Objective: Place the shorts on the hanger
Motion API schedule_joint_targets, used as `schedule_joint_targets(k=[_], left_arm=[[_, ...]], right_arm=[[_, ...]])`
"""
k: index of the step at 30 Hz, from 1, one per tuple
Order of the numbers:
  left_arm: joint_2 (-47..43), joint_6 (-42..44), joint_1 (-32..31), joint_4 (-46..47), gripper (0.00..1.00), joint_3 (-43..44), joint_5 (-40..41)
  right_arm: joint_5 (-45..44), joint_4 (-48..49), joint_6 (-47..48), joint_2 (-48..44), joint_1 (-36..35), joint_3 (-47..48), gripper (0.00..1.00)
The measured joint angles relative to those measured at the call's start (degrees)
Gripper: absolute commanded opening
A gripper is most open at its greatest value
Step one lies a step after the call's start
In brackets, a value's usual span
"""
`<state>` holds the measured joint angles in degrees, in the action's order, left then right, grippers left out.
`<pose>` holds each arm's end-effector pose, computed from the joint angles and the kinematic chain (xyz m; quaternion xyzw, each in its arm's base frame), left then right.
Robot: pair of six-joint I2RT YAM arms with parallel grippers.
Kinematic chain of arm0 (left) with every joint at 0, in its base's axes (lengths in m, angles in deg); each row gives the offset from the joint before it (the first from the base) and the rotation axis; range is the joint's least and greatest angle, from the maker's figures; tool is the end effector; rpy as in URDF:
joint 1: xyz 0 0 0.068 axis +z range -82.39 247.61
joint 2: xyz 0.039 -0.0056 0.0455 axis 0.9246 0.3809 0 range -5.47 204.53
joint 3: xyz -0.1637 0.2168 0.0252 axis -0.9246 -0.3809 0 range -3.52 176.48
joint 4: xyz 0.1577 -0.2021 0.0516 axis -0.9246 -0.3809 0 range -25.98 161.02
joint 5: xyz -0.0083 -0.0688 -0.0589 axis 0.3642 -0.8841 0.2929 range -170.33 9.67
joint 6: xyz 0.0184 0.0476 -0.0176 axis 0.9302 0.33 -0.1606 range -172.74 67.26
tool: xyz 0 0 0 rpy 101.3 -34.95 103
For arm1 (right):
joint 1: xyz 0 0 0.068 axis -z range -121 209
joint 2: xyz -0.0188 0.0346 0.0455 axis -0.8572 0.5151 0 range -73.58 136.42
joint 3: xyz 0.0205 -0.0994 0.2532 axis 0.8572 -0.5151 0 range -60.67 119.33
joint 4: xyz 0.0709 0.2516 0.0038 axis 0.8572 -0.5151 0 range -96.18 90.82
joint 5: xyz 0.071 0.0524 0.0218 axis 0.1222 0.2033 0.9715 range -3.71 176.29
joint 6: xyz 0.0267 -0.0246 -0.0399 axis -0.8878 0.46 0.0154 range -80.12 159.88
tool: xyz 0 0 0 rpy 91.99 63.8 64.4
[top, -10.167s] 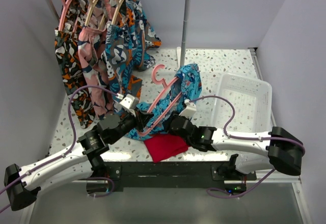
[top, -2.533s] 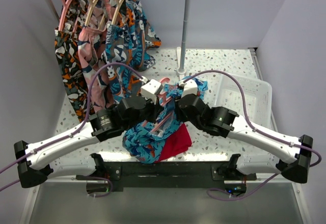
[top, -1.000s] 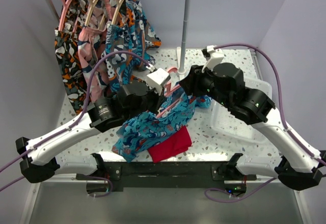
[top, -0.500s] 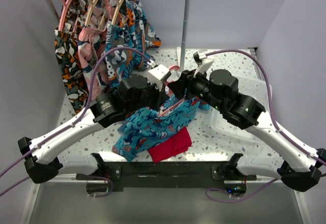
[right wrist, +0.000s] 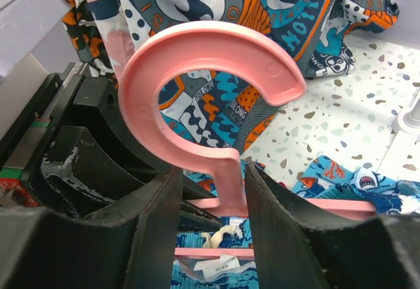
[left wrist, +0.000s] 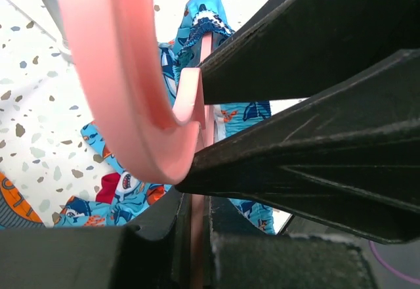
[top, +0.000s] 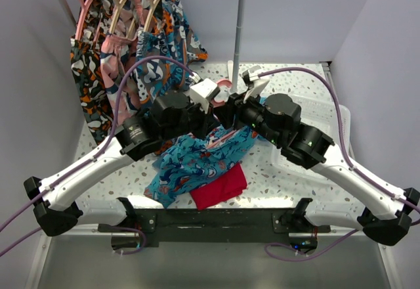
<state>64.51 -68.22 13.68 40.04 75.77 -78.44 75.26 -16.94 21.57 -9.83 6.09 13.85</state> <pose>0.1563 -0.2124 0.4199 0.2637 0.7842 -0.3085 0.4694 0.1505 0.1880 0.4418 -0.1609 0.7306 0.3257 0.5782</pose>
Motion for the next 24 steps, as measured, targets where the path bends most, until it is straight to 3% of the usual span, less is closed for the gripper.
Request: schedule_joint_targets(k=[2, 9, 12, 17, 18, 22, 24], left_arm=[[0.1, 0.0, 0.1, 0.0, 0.00, 0.0, 0.0], [0.1, -0.2, 0.4, -0.2, 0.00, 0.2, 0.2], [0.1, -0.2, 0.3, -0.3, 0.00, 0.4, -0.1], [0.1, -0.4, 0.3, -0.3, 0.00, 0.5, -0.1], [0.1, -0.4, 0.3, -0.1, 0.00, 0.5, -0.2], [0.3, -0.4, 0.3, 0.0, 0.01, 0.7, -0.3], [0.3, -0.4, 0.3, -0.2, 0.11, 0.9, -0.3]], right_arm=[[-0.1, 0.5, 0.4, 0.3, -0.1, -0.1, 0.38], [-1.5, 2.6, 1.4, 0.7, -0.3, -2.1, 0.50], [-2.6, 2.8, 1.8, 0.7, -0.3, -3.0, 0.51], [-3.5, 4.4, 2.4, 0.7, -0.3, -4.0, 0.35], [-3.5, 4.9, 2.5, 0.7, -0.4, -4.3, 0.26], [-3.4, 5.5, 3.7, 0.7, -0.7, -4.5, 0.08], [-3.3, 5.7, 4.1, 0.7, -0.8, -4.6, 0.02]])
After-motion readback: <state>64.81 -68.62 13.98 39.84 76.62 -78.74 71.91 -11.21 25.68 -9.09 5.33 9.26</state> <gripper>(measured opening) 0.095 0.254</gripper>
